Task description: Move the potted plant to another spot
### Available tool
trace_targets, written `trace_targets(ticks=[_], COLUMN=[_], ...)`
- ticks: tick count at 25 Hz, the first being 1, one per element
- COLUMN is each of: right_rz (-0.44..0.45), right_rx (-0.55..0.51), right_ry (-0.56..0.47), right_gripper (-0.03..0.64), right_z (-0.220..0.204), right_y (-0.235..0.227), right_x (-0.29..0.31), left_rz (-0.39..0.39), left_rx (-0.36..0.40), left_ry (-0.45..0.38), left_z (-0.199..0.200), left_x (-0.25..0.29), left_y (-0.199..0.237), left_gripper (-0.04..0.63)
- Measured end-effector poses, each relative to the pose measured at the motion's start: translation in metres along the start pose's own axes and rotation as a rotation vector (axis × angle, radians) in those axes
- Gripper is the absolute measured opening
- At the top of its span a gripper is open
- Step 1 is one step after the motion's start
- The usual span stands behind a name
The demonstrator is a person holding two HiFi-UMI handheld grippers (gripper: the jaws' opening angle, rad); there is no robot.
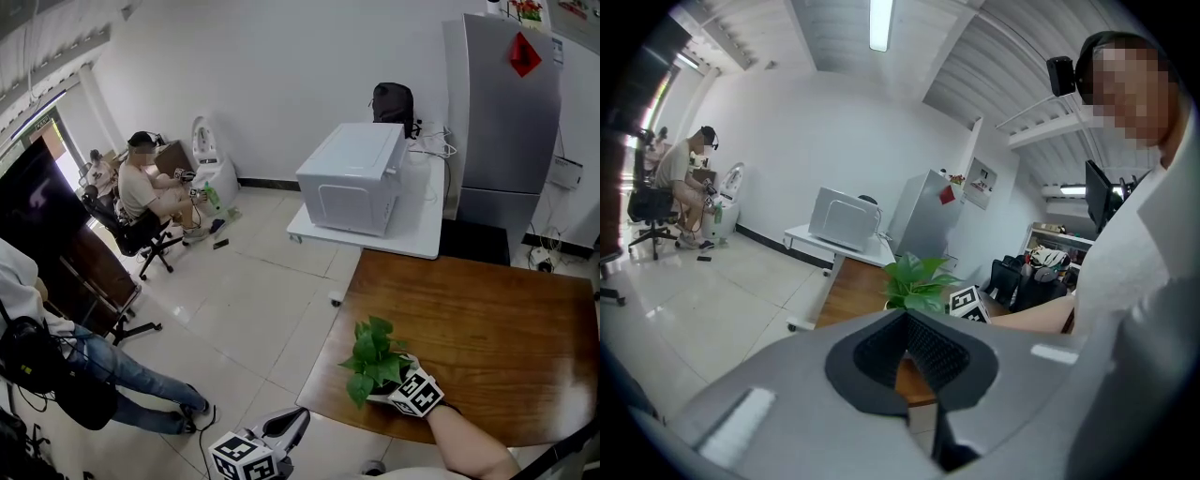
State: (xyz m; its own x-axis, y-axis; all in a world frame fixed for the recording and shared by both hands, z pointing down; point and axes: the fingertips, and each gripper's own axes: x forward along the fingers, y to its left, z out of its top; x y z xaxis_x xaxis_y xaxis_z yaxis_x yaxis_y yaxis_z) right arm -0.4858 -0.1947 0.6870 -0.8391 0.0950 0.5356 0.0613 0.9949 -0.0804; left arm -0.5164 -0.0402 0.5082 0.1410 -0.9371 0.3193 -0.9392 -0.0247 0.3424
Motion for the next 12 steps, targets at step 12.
trace_targets(ticks=[12], right_rz=[-0.012], right_rx=[0.059], right_ry=[-0.113], right_gripper=[0.46], right_z=[0.018], right_y=[0.019], right_x=[-0.094], left_rz=[-0.085], left_rx=[0.04], left_ry=[-0.013], left_z=[0.008], left_x=[0.025], left_y=[-0.017], left_gripper=[-0.003])
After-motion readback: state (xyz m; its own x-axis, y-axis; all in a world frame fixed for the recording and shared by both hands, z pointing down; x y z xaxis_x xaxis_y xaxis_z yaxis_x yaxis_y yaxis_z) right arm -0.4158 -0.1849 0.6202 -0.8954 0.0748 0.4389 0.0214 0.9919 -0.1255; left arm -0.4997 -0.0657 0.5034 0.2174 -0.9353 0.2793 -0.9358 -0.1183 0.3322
